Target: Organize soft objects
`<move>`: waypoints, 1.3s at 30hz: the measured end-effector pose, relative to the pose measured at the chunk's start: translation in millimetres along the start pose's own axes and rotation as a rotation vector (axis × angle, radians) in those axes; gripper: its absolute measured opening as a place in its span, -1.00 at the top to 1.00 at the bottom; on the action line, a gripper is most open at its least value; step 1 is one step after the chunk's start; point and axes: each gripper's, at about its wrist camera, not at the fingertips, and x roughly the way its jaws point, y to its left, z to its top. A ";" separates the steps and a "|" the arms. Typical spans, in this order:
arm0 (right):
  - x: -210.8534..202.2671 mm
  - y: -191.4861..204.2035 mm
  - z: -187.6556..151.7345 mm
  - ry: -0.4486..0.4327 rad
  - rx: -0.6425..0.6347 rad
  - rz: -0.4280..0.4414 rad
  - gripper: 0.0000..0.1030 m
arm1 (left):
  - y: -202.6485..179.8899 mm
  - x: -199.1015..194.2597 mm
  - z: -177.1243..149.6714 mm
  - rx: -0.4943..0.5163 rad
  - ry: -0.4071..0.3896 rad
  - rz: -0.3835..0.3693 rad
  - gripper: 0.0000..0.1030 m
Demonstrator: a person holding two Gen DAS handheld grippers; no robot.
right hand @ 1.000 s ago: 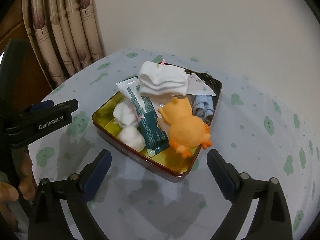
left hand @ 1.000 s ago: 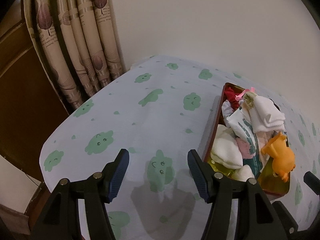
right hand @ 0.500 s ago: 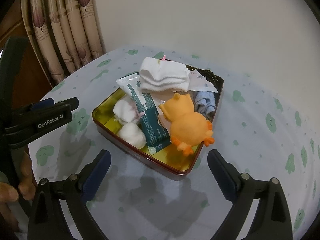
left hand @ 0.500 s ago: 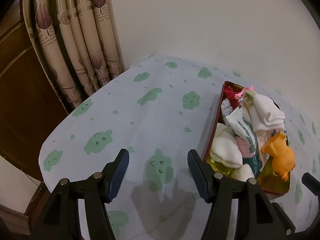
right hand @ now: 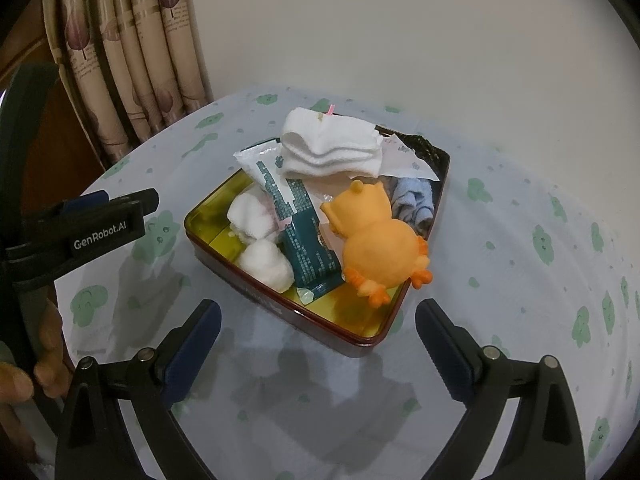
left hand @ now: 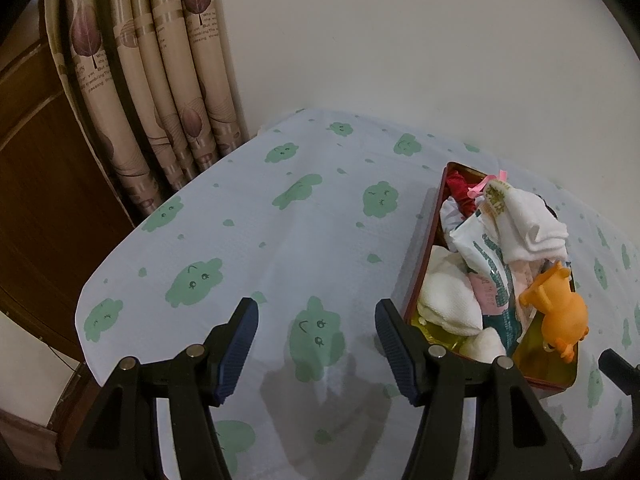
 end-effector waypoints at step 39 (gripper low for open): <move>3.0 -0.5 -2.0 0.015 0.000 0.001 -0.89 | -5.4 -2.4 -1.3 0.021 -0.004 -0.007 -0.21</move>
